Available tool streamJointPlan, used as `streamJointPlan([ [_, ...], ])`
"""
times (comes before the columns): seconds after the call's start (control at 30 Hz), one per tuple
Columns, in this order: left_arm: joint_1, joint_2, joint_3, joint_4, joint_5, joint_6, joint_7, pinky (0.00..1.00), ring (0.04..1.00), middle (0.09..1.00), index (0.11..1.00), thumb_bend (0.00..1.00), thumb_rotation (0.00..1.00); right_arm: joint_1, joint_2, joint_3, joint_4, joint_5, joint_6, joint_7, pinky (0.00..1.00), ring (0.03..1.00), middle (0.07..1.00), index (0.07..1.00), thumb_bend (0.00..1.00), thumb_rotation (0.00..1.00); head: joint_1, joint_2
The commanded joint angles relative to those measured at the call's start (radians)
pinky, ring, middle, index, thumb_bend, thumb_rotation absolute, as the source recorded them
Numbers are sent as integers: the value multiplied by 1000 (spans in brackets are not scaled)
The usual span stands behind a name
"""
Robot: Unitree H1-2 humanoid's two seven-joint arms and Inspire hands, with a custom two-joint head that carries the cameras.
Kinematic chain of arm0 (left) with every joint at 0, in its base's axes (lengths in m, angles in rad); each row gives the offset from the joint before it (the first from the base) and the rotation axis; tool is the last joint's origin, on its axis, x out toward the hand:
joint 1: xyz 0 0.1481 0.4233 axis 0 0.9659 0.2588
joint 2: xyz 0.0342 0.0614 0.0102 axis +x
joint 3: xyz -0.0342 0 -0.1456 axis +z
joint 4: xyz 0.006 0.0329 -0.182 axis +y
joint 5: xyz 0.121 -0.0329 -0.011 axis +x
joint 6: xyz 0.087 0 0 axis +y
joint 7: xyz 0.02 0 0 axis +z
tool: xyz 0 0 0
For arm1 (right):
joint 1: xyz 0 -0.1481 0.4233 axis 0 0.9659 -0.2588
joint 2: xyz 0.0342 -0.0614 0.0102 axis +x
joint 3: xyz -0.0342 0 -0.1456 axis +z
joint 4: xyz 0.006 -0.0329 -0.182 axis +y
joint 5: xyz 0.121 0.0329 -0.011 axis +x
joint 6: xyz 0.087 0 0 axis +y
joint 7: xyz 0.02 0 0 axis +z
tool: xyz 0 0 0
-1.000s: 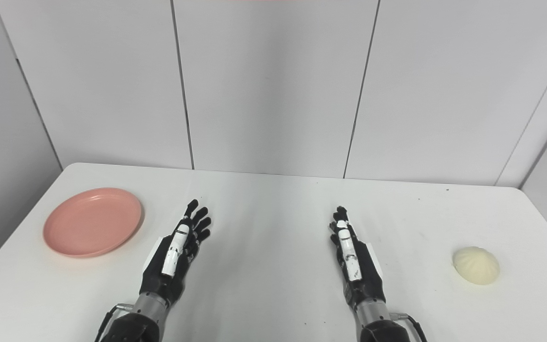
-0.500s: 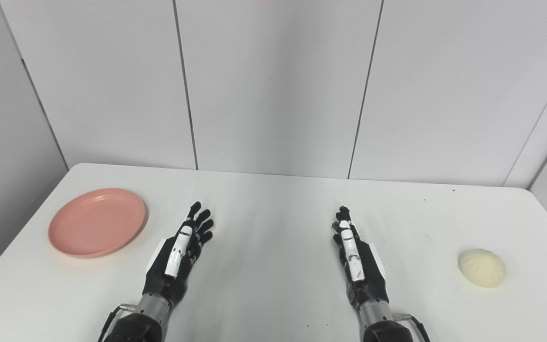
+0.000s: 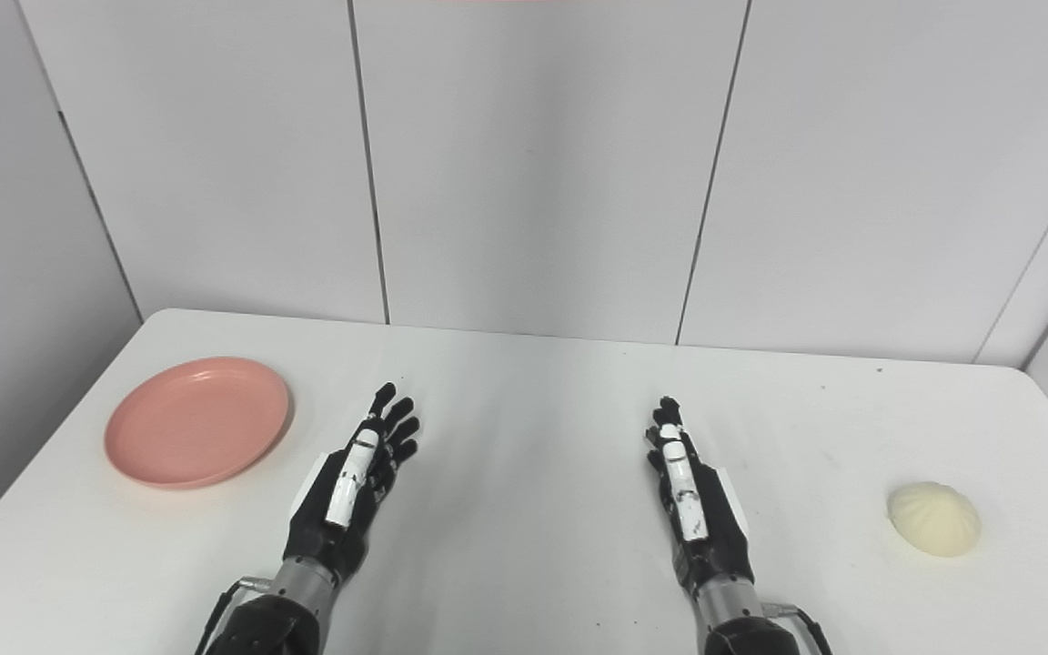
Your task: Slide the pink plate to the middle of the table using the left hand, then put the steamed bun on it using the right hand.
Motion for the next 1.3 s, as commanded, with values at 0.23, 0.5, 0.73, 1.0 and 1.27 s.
streamJointPlan([
  [0.23,73,-22,-10,161,14,-31,8,973,973,986,1000,424,1000,51,-22,-3,29,21,33,26,1000,1000,1000,1000,163,1000,99,-10],
  [0.5,47,-40,-16,211,29,-61,15,987,985,997,1000,437,1000,49,-38,-11,21,41,41,31,1000,1000,1000,1000,148,1000,176,-22],
  [0.73,24,-64,-18,244,44,-64,32,990,985,997,1000,436,1000,45,-47,-21,6,59,64,27,1000,1000,1000,1000,106,1000,266,-36],
  [1.0,7,-74,-24,270,48,-74,36,995,996,1000,1000,422,1000,42,-53,-34,10,79,74,37,1000,1000,1000,1000,107,1000,298,-41],
  [1.27,10,-73,-26,259,57,-67,51,988,986,997,1000,417,1000,43,-51,-34,5,82,76,39,1000,1000,1000,1000,105,1000,300,-39],
])
